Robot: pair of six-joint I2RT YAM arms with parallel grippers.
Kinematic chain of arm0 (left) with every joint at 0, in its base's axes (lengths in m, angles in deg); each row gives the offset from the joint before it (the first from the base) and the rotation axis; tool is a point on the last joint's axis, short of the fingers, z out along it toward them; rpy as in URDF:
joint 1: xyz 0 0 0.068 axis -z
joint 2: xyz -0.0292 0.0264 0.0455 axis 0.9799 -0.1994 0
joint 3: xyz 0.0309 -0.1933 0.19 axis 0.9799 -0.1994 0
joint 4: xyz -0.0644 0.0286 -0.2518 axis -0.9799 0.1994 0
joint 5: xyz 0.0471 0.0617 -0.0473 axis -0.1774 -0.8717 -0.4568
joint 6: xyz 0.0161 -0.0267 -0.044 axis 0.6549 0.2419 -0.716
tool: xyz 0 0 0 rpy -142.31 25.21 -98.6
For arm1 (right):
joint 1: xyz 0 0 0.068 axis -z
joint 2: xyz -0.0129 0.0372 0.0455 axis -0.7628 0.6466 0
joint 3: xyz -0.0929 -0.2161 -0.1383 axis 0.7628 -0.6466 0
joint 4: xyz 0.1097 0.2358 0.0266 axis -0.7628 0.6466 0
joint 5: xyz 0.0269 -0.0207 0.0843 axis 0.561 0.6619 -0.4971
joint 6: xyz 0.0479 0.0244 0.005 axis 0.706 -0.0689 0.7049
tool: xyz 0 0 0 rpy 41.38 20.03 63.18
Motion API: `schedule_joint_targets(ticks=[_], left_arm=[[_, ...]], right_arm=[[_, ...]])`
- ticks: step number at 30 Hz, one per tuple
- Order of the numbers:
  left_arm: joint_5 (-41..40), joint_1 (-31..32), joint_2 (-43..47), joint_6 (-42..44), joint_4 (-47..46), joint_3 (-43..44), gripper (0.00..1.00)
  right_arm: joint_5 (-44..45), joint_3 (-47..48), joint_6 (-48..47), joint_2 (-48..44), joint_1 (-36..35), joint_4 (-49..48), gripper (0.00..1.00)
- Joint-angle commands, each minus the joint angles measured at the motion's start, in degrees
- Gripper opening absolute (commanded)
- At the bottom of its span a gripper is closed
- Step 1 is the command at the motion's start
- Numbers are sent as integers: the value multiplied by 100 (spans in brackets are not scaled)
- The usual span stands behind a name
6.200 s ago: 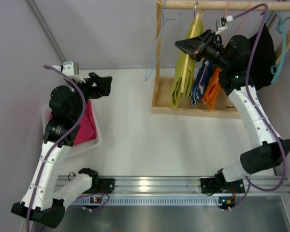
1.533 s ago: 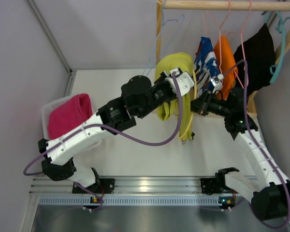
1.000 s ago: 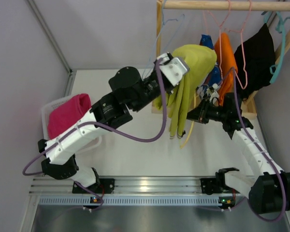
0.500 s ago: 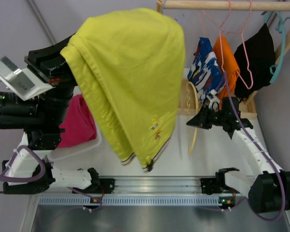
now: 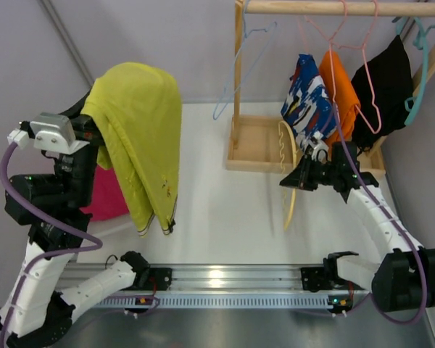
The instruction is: Remove the trousers from the hanger
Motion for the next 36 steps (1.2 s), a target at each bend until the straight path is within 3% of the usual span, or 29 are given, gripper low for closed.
schedule_joint_targets(ticks=[1,7,15,20,24,29,33,36], left_arm=[[-560,-668,664,-140,-725,-296,0],[-1334,-1829,1271,-527,155,-815,0],[-1818,-3252,1895,-263,961,-1114,0],[-2599,-4209,2151,-298,1438,-1404,0],[-3373,-4492,2099,-36,1526,-1589,0],[-3698,-4651,1950,194,1509,-1852,0],[-4635,-4651,1204,195,1491,-1906,0],[-4676,-4651,667,185,1150,-2054,0]], right_arm=[[-96,434,-182,72,69,-271,0],[-158,706,-217,379,69,-130,0],[-237,1154,-252,722,42,36,0],[-254,1401,-402,977,7,247,0],[-289,1532,-445,1135,7,370,0],[-272,1778,-507,1355,-2,494,0],[-246,1928,-437,1522,-63,432,0],[-246,2086,-437,1636,-81,459,0]])
